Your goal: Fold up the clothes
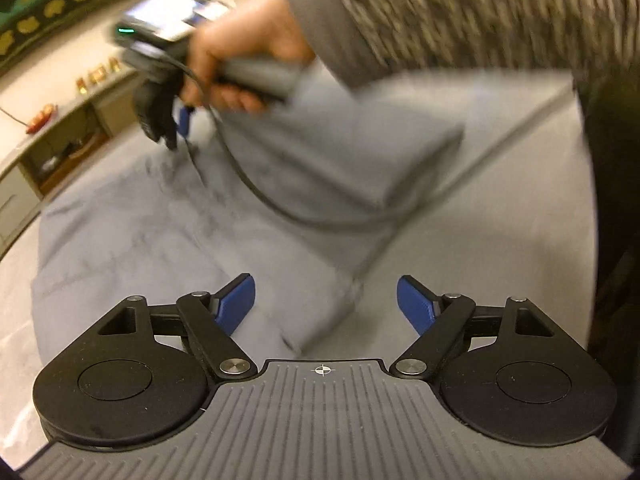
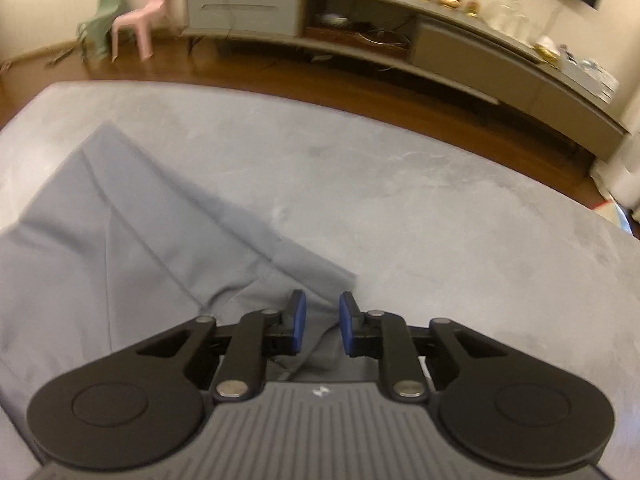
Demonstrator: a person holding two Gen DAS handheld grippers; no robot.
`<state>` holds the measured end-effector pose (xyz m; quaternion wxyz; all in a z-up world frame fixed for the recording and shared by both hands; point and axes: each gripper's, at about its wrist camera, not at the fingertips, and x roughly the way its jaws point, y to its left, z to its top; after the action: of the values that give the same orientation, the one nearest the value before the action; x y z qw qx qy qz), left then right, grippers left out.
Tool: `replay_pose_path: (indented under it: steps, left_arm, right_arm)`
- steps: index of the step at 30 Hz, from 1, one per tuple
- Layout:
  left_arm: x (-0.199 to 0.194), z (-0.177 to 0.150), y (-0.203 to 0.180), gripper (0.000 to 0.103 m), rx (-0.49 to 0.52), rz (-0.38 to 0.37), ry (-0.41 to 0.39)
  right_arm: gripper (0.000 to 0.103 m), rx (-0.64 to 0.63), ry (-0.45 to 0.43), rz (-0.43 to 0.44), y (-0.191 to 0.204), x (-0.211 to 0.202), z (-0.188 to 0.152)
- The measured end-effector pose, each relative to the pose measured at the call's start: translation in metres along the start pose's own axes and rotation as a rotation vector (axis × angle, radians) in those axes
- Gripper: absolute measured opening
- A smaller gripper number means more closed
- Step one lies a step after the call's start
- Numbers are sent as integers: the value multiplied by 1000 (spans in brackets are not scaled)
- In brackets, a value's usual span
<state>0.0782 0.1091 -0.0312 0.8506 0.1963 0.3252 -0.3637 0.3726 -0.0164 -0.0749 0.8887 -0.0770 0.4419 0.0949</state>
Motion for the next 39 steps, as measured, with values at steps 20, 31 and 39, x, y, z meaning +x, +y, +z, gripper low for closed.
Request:
replay_pose_path:
  steps: [20, 31, 39]
  left_arm:
    - [5, 55, 48, 89, -607, -135, -194]
    - [111, 212, -4, 91, -508, -219, 95]
    - [154, 199, -17, 0, -445, -111, 252]
  right_arm:
    - [75, 389, -80, 214, -135, -143, -219]
    - [8, 15, -281, 40, -74, -185, -232]
    - [8, -53, -358, 70, -59, -190, -228]
